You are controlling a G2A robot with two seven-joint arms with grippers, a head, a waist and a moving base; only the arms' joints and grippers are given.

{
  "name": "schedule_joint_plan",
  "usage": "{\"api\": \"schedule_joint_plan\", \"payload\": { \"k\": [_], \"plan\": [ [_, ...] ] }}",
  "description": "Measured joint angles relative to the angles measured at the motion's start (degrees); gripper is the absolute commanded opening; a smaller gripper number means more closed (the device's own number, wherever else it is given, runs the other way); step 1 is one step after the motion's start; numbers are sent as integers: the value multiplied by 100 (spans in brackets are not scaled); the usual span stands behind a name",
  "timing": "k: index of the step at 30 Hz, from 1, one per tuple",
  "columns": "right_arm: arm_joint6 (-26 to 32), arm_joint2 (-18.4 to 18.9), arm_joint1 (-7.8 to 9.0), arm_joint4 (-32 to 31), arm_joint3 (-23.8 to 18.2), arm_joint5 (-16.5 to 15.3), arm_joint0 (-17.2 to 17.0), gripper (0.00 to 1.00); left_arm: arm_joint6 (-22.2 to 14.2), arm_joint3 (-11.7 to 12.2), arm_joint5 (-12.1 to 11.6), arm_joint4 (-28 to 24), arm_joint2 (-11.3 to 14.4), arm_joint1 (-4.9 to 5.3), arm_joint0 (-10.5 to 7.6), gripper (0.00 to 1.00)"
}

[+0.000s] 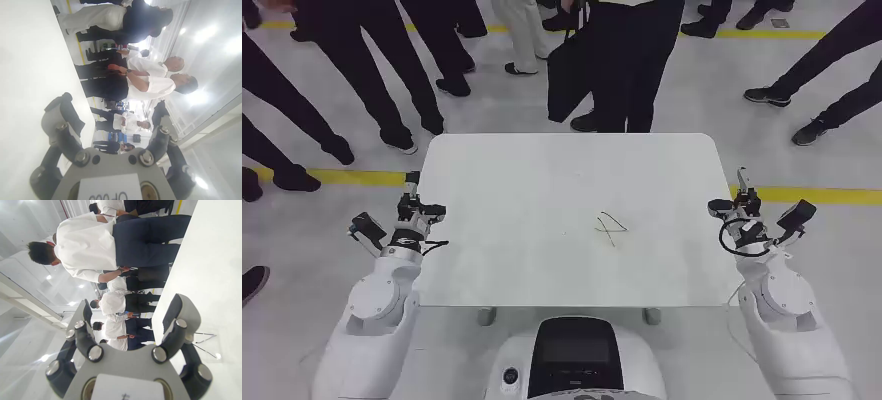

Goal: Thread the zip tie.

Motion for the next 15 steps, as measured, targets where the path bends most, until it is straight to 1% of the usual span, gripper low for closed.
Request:
{"api": "schedule_joint_plan", "payload": {
  "k": [3,6,9,11,12,15],
  "plan": [
    [4,-90,-6,-482,-109,-182,4,100,0,0,0,0,0,0,0,100],
    [-56,-277,-14,-1118,-159,-174,41,100,0,0,0,0,0,0,0,100],
    [-128,-465,-26,-1691,-103,-123,115,100,0,0,0,0,0,0,0,100],
    [-252,-520,-33,-2083,-81,-279,167,100,0,0,0,0,0,0,0,100],
    [-263,-522,-33,-2163,-79,-310,171,100,0,0,0,0,0,0,0,100],
    [-257,-518,-33,-2046,-80,-300,168,100,0,0,0,0,0,0,0,100]
  ]
}}
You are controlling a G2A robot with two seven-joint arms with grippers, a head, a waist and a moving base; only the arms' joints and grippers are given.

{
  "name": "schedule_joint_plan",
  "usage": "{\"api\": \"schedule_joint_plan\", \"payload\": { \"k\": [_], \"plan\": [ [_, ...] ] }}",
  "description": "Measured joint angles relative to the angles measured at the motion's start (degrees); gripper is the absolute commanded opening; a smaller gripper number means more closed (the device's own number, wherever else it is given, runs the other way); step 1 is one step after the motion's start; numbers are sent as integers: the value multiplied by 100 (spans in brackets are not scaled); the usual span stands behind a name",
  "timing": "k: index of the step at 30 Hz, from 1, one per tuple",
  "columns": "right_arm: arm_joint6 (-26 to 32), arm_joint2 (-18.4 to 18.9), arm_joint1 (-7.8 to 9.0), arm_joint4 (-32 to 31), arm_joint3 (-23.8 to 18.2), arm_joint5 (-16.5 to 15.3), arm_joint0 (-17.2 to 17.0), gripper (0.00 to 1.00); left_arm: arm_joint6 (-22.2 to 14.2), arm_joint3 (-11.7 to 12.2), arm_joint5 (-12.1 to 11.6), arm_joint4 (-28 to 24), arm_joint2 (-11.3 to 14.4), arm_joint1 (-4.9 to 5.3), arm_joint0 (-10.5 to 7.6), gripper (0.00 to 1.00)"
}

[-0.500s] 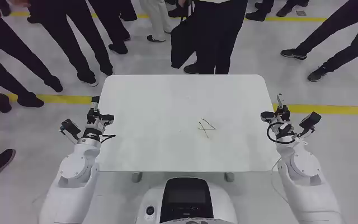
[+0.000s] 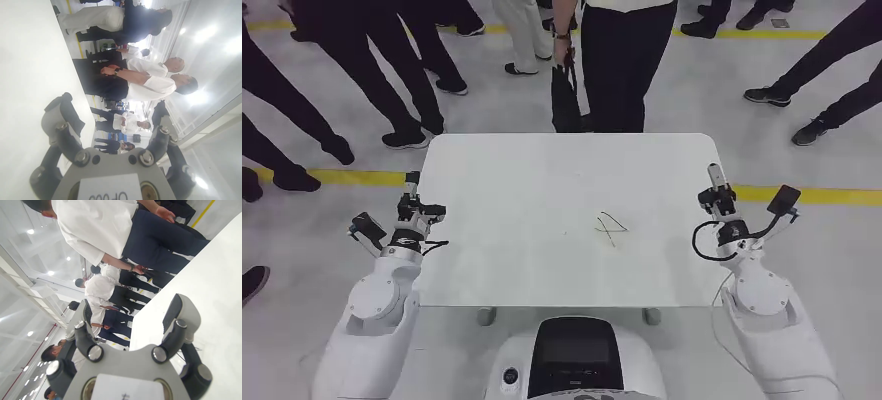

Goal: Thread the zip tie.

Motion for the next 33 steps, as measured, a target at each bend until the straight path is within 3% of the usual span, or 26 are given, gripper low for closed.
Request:
{"api": "schedule_joint_plan", "payload": {
  "k": [9,14,19,24,33],
  "plan": [
    [166,-15,17,-200,-100,-2,94,100,0,0,0,0,0,0,0,100],
    [923,-208,37,-852,-234,235,378,100,0,0,0,0,0,0,0,100],
    [1685,-455,48,-1115,-441,453,666,100,0,0,0,0,0,0,0,100],
    [2309,-705,56,-1366,-426,476,882,100,0,0,0,0,0,0,0,100],
    [2396,-736,57,-1383,-403,435,901,100,0,0,0,0,0,0,0,100]
  ]
}}
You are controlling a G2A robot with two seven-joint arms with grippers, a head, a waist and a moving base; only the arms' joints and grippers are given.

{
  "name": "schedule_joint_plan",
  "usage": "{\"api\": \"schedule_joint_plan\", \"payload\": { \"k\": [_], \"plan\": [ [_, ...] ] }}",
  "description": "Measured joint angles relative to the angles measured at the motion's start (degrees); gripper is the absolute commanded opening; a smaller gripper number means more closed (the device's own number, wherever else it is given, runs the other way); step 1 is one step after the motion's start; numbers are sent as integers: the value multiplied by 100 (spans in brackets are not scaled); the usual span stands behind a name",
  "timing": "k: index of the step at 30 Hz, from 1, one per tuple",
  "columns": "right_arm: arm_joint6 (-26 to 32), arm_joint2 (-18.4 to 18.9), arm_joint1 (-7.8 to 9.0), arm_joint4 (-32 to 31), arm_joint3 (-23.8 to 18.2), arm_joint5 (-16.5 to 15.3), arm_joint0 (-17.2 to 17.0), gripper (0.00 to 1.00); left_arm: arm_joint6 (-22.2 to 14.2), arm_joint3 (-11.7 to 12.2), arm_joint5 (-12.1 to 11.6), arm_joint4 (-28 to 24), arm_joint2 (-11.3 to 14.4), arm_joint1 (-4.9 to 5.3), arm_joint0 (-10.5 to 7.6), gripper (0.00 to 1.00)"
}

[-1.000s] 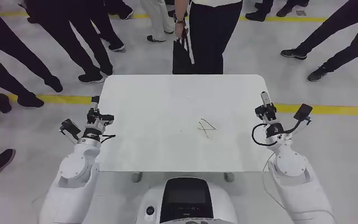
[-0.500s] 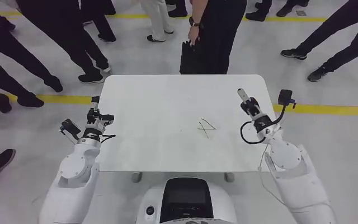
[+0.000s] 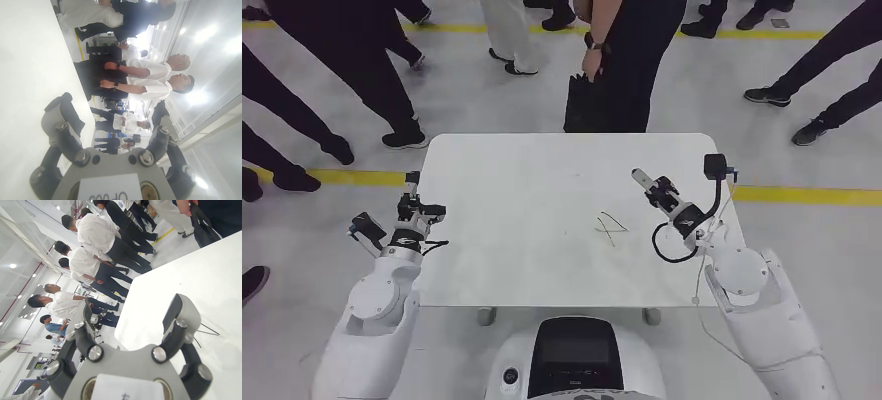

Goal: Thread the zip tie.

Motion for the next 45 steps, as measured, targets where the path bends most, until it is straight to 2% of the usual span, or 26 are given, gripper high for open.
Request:
{"api": "schedule_joint_plan", "payload": {
  "k": [7,10,13,20,26,29,40,42,45],
  "plan": [
    [8,-6,2,-9,-10,-8,8,100,0,0,0,0,0,0,0,100],
    [359,-70,24,-273,-85,-123,174,100,0,0,0,0,0,0,0,100],
    [773,-171,37,-498,-107,-107,405,100,0,0,0,0,0,0,0,100],
    [1511,-646,28,-1035,-86,32,998,100,0,0,0,0,0,0,0,100],
    [2078,-1156,9,-1628,67,176,1374,100,0,0,0,0,0,0,0,100],
    [2231,-1304,2,-1807,139,252,1448,100,0,0,0,0,0,0,0,100],
    [2206,-1310,2,-1818,141,261,1447,100,0,0,0,0,0,0,0,100],
    [2317,-1355,11,-2001,131,251,1482,100,0,0,0,0,0,0,0,100],
    [2736,-1436,22,-2287,112,431,1632,100,0,0,0,0,0,0,0,100]
  ]
}}
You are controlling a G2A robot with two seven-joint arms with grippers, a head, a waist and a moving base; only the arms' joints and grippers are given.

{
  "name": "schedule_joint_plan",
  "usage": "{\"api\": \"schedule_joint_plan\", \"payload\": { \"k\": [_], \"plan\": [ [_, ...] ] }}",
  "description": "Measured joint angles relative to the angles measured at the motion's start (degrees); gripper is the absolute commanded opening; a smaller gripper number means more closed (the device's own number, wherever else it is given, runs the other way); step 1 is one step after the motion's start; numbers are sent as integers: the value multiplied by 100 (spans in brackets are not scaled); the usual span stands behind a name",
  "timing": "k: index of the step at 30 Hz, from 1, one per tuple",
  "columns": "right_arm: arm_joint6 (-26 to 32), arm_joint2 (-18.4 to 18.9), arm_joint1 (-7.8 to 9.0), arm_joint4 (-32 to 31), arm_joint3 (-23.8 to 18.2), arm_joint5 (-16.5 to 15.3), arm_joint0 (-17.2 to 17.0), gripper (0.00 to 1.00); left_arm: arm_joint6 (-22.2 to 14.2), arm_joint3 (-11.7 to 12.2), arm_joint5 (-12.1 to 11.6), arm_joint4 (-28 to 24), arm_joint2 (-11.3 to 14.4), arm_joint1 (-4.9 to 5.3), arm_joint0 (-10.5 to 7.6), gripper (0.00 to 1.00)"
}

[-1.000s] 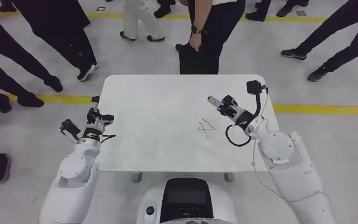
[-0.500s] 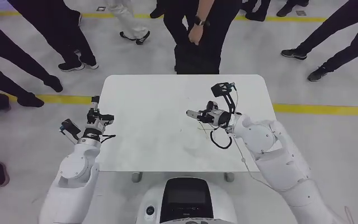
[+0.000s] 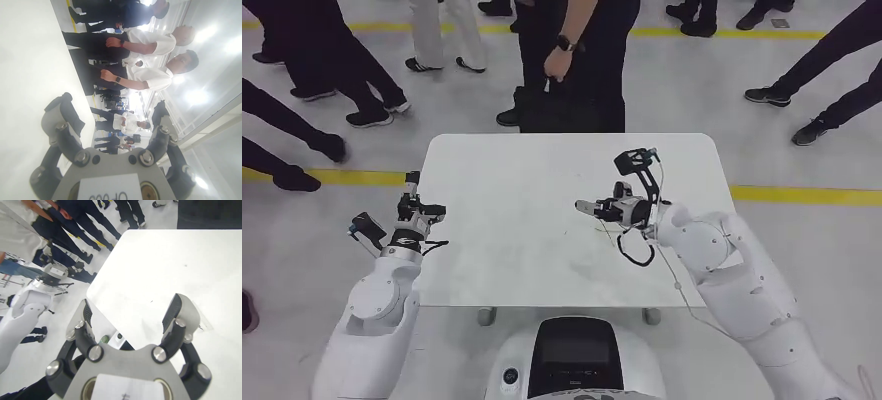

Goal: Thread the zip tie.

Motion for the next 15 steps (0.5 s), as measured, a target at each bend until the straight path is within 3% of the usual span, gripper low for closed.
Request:
{"api": "schedule_joint_plan", "payload": {
  "k": [6,15],
  "plan": [
    [1238,-214,7,-197,57,425,356,100,0,0,0,0,0,0,0,100],
    [1203,-214,6,-220,58,431,360,100,0,0,0,0,0,0,0,100]
  ]
}}
